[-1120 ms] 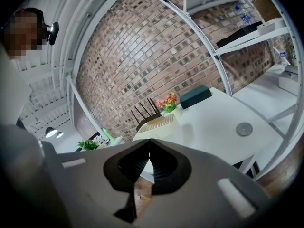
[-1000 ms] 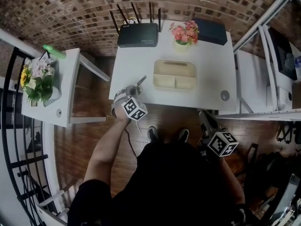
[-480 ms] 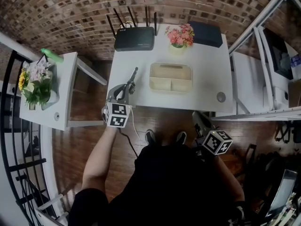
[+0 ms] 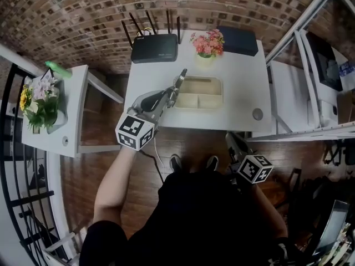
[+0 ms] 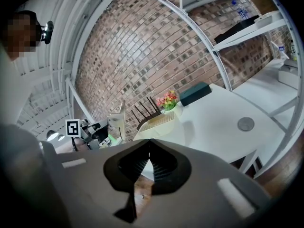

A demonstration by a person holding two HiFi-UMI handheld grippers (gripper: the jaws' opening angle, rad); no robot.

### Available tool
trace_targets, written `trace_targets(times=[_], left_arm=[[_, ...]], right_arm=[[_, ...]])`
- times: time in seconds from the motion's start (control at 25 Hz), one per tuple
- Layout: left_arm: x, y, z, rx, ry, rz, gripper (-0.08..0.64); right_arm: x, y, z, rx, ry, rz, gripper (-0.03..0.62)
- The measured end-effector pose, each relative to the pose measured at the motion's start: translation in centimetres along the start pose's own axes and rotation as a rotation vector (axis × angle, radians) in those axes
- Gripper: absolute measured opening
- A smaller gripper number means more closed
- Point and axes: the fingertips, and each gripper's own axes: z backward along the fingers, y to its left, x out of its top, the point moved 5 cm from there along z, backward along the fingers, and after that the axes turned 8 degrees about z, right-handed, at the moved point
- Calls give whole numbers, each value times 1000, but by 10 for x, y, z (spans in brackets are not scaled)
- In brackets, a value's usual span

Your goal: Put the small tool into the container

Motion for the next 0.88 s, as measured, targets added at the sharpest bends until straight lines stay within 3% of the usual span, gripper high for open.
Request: trace_targets(times=[0.2, 0.4, 0.68, 0.88], left_arm=[[-1, -8, -25, -89, 25, -18, 11], [-11, -11, -47, -118, 69, -31, 11], [-27, -16, -69, -171, 131, -130, 11], [-52, -12, -75, -182, 176, -150, 11]], right_arm=[[1, -3, 6, -17, -14, -6, 11], [-1, -9, 13, -42, -23, -13, 11], [-2, -14, 19, -71, -31, -23, 11], [-3, -18, 23, -90, -33, -39, 11]])
